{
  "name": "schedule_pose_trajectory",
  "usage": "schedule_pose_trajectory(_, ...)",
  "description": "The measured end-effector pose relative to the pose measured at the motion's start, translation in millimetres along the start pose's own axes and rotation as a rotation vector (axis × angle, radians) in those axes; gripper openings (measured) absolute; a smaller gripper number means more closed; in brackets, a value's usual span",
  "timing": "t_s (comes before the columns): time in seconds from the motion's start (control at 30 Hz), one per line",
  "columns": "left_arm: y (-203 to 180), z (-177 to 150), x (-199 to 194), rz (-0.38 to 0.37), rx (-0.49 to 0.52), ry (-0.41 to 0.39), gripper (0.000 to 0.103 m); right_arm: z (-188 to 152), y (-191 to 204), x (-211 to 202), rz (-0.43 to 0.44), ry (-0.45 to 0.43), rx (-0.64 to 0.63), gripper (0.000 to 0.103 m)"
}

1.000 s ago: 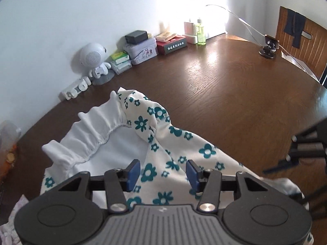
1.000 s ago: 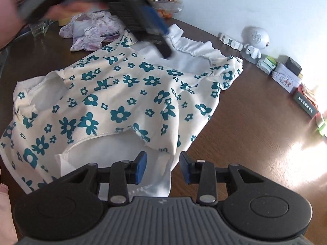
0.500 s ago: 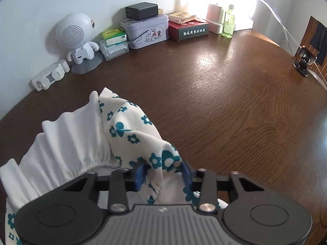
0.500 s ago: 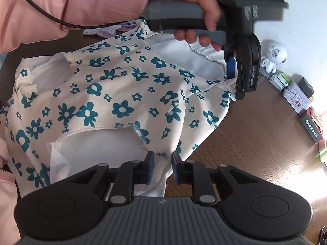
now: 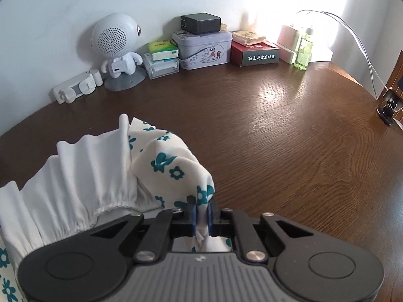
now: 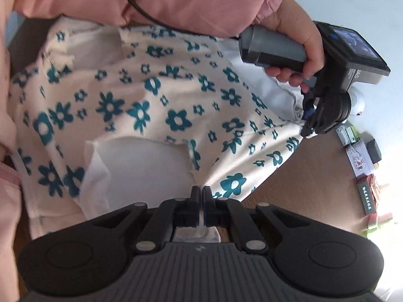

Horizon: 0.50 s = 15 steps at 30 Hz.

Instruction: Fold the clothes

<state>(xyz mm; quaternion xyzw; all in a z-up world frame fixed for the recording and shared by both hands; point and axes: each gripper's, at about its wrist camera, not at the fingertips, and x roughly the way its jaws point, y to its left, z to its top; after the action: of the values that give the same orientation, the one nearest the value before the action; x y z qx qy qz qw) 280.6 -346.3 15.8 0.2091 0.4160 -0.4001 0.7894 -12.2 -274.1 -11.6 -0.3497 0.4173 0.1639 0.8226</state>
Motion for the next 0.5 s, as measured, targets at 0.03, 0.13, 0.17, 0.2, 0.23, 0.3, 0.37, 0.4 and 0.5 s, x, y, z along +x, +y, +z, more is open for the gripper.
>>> schedule_pose_trajectory(0.03,2,0,0,-0.004,-0.011,-0.005,0.007,-1,-1,2,-0.013,0.011,0.001,0.002)
schedule_pose_trajectory(0.13,6,-1,0,-0.025,-0.035,-0.015,0.010,-3,-2,0,-0.007,0.020,0.033,0.003)
schedule_pose_trajectory(0.17,7,-1,-1,-0.029,-0.038,-0.019,0.013,-3,-2,-1,-0.006,0.020,0.043,0.006)
schedule_pose_trajectory(0.2,7,-2,-3,-0.034,-0.043,-0.025,0.019,-4,-3,-3,-0.002,0.015,0.063,0.007)
schedule_pose_trajectory(0.23,8,-4,-6,-0.044,-0.052,-0.031,0.027,-5,-6,-6,0.009,0.005,0.098,0.014)
schedule_pose_trajectory(0.3,13,-10,-19,-0.070,-0.071,-0.048,0.043,-11,-13,-14,0.037,-0.026,0.179,0.029)
schedule_pose_trajectory(0.37,19,-19,-40,-0.095,-0.074,-0.077,0.049,-19,-22,-27,0.068,-0.076,0.277,0.038)
schedule_pose_trajectory(0.4,22,-26,-52,-0.098,-0.065,-0.087,0.051,-24,-26,-34,0.078,-0.104,0.327,0.039)
schedule_pose_trajectory(0.5,25,-56,-92,-0.067,-0.014,-0.112,0.058,-38,-36,-49,0.089,-0.163,0.464,0.044)
